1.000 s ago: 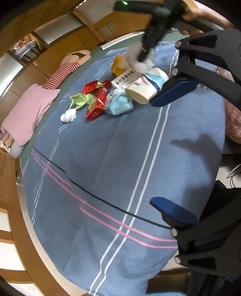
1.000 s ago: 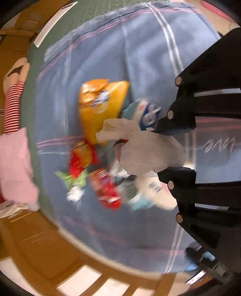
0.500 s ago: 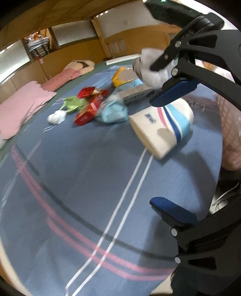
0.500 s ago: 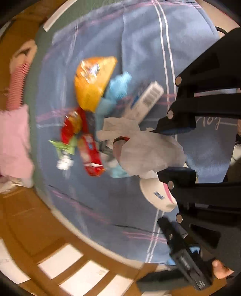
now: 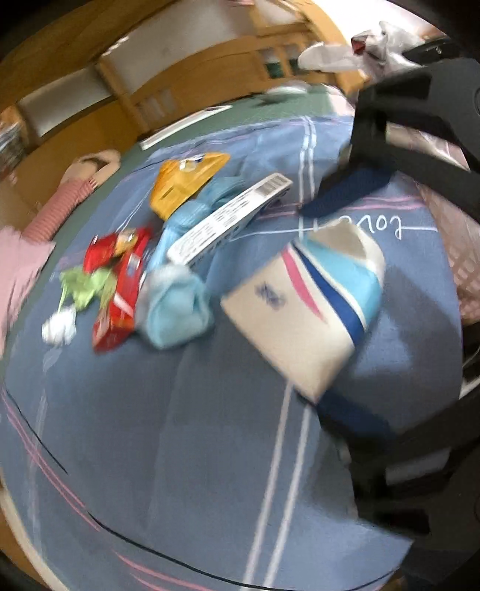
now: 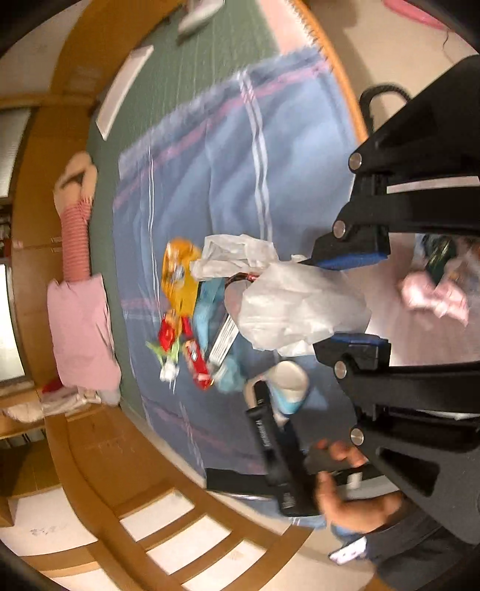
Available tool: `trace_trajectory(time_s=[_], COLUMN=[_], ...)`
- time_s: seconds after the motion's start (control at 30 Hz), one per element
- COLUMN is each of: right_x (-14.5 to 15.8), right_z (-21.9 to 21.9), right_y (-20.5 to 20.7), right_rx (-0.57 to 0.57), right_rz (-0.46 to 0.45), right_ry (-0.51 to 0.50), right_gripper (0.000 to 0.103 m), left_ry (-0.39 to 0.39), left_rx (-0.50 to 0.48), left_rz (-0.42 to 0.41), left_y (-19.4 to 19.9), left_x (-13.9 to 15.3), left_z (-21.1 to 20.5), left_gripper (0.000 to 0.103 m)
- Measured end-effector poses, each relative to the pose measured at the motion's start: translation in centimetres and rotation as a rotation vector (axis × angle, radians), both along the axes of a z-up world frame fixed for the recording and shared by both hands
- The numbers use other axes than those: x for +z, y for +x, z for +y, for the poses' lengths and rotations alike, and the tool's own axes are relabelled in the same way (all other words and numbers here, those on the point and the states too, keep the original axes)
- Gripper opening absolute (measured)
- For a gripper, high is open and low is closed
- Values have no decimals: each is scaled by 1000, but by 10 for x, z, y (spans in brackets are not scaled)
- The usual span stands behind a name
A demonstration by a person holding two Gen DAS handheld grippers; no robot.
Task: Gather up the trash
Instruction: 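Grasp the white paper cup with the left tool while the right tool grasps a white plastic bag, then drop the white bag and paper cup into the wastebasket with both tools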
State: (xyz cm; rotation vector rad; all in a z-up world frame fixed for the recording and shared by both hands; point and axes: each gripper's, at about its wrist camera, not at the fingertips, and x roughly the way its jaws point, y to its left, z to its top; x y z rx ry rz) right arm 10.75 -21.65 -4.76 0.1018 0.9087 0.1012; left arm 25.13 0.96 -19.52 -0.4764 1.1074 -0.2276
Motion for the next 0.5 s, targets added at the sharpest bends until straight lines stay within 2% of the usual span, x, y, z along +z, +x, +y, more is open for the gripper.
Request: trace_trajectory(time_s=[0.07,0.1,0.17,0.27,0.5], right_x=[0,-1,-5,-8,-4], right_z=[-7,-11,-20,-28,-32], right_y=[-18,-22,-30,-37,-48], right_rx=[-20,-24,-36,-59,-80], right_rz=[-13,-15,-16,-16,-49], right_ry=[-21,-17,10,20,37], right_gripper=[29,29,29,29,29], left_ry=[43,38,31,7,4], left_rx=[-49,-62,-79,-78,-45], left_rz=[-41,-70,-100,-131,-265], left_y=[-1,-2,-4,-9,-26], left_x=[3,6,9,15,41], left_z=[-9,-11,-13,-8,8], left_gripper=[55,48,41,32,12])
